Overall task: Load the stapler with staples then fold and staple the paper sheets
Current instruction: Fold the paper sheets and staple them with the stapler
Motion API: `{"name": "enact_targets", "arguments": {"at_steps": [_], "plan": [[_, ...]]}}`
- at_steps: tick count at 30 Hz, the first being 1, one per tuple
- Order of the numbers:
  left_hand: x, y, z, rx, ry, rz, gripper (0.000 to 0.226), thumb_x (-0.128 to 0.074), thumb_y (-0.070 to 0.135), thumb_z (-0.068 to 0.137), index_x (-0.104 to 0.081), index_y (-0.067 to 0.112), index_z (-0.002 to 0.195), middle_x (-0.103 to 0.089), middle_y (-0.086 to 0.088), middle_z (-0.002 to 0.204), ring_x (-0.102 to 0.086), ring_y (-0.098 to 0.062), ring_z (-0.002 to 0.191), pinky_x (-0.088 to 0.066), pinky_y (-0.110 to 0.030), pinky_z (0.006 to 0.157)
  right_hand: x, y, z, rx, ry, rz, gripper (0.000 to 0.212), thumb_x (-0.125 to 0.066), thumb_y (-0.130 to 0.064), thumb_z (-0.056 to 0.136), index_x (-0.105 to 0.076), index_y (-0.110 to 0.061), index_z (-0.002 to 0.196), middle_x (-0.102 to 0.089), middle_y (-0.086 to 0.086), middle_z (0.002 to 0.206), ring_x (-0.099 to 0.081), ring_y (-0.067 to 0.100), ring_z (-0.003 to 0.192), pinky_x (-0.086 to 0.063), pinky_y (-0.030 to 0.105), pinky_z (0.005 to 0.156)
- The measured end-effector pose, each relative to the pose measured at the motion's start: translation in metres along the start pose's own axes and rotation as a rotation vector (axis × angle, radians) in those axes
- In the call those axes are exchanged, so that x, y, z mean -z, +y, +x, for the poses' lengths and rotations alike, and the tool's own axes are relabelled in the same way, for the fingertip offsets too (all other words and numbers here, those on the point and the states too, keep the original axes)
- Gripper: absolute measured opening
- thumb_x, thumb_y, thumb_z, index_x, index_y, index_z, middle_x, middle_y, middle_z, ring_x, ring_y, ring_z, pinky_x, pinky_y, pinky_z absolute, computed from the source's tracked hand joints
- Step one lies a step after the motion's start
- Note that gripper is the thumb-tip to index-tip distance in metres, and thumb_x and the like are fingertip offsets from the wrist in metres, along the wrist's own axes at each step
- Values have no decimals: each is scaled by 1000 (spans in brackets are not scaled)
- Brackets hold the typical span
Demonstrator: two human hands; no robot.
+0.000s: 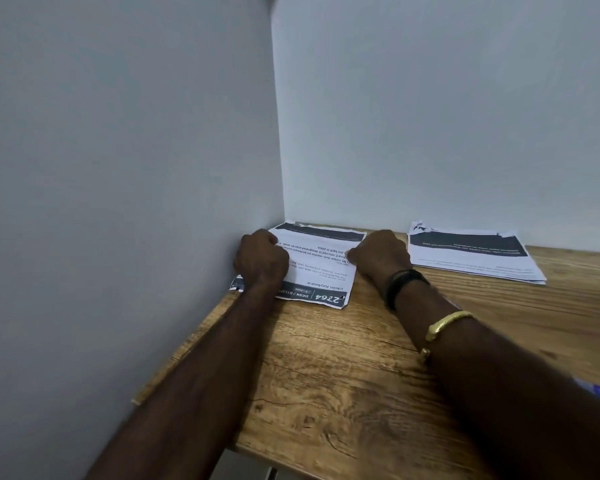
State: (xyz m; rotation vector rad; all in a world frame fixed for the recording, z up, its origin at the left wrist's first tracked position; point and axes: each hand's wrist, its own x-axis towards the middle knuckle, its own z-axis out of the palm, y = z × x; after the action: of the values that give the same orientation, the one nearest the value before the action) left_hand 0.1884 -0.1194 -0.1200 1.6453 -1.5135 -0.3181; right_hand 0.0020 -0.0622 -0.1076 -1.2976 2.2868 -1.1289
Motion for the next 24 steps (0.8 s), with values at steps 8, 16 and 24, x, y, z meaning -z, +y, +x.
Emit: {"name": "enact_targets", "arguments": {"at_steps": [8, 16, 24], "plan": [[5, 12, -9, -10, 74, -491, 33, -62, 5, 88, -72, 13, 118, -69, -13, 119, -65, -29, 111, -51, -41, 102, 20, 8, -1, 49, 80, 338, 24, -83, -13, 81, -78, -20, 104, -76, 3, 108, -73, 25, 101, -60, 37, 89], [-2, 50, -33, -73, 9, -604, 54, -64, -2, 79, -66, 13, 131, -63, -13, 124, -65, -25, 110, -52, -35, 101, 75, 27, -11, 128, 283, 287, 3, -77, -20, 85, -78, -22, 84, -74, -4, 81, -72, 20, 88, -48, 21, 68], [-20, 98, -62, -118, 54, -607, 43, -79, 18, 80, -66, 14, 121, -64, -8, 111, -60, -17, 85, -47, -25, 80, 126, 55, -26, 236, 381, 439, 7, -67, -12, 87, -71, -17, 87, -71, -7, 82, -72, 20, 83, -60, 37, 74]]}}
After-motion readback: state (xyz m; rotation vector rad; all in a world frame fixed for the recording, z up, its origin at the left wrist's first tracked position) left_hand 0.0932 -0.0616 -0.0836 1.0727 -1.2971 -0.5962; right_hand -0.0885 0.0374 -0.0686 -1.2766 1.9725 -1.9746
